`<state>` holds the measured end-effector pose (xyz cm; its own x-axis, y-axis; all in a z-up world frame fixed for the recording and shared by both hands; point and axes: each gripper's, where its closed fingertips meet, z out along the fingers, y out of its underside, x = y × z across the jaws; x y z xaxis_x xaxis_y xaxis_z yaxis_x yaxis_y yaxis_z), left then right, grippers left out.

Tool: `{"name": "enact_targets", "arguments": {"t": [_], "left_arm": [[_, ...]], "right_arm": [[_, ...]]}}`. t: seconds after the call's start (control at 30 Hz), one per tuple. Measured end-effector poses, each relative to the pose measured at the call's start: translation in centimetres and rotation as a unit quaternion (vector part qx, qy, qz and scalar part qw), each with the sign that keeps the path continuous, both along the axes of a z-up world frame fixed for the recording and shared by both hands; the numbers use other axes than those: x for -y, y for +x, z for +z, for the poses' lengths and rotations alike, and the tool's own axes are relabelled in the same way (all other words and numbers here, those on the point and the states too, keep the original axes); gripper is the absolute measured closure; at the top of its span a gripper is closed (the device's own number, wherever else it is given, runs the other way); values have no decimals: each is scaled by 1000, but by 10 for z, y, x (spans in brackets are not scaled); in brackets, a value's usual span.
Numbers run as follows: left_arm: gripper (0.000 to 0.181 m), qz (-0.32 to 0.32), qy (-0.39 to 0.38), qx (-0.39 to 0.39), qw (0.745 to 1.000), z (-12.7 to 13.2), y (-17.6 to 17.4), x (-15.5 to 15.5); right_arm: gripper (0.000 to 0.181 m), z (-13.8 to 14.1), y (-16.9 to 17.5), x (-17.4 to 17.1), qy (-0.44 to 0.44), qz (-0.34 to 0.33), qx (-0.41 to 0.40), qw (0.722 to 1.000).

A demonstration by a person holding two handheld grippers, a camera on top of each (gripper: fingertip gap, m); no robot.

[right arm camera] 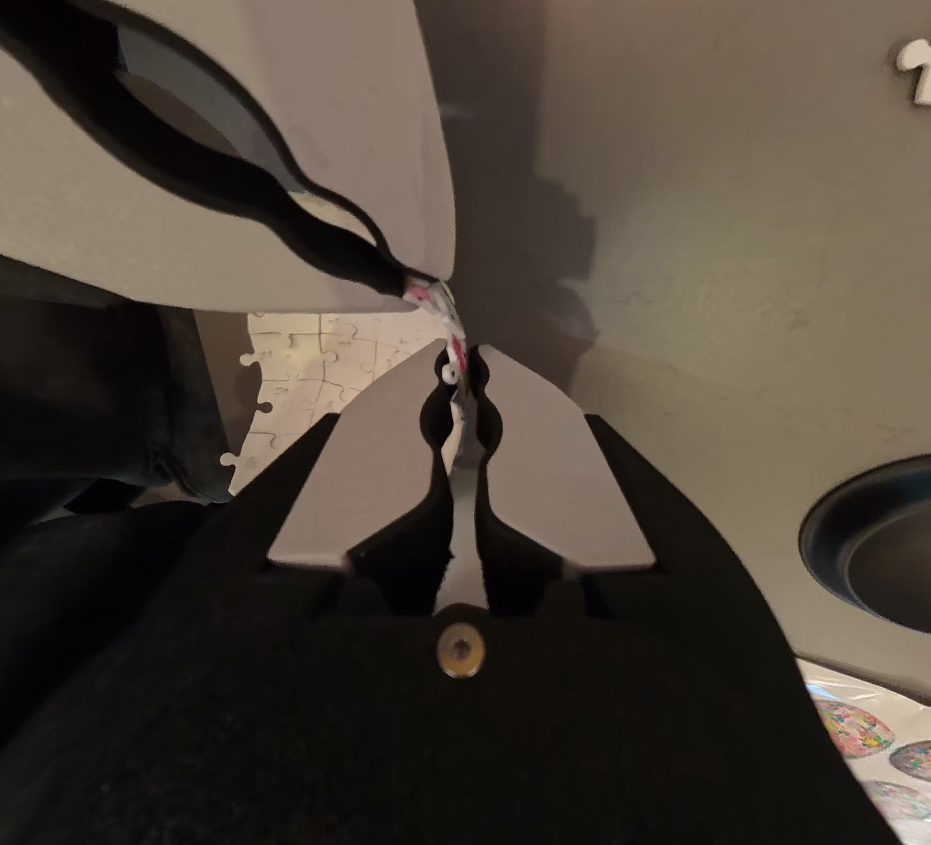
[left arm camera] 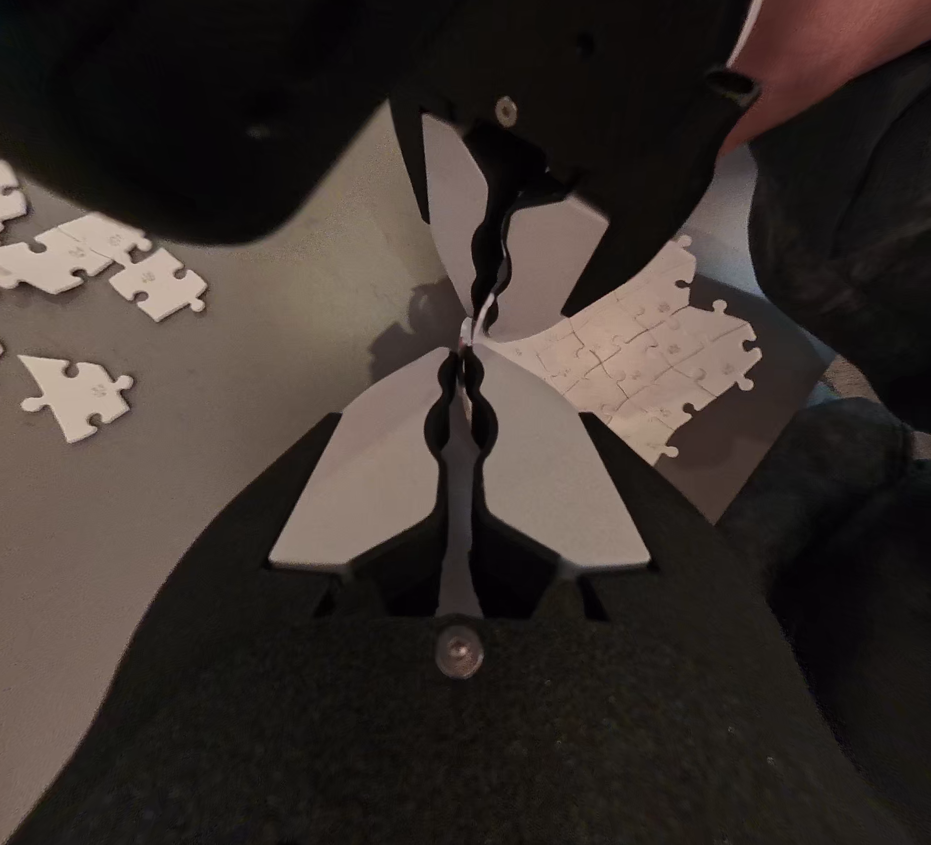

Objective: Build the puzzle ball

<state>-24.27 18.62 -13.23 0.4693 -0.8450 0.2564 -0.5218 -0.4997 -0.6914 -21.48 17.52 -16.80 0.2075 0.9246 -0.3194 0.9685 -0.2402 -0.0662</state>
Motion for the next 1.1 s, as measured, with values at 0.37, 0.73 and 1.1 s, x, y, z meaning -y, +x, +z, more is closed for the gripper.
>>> {"name": "enact_targets", "arguments": {"t": [0.37,0.73,1.1], "left_arm": [[179,8,37,-4,999,2,0,-3],[180,-22,65,-4,998,2,-1,0],[179,-34,86,-15,996,0,2,1]], "right_arm": [[162,21,-3,-14,98,25,-16,995],[178,18,-7,-10,101,47,-32,993],[178,16,-5,-8,81,34,-32,996]]}}
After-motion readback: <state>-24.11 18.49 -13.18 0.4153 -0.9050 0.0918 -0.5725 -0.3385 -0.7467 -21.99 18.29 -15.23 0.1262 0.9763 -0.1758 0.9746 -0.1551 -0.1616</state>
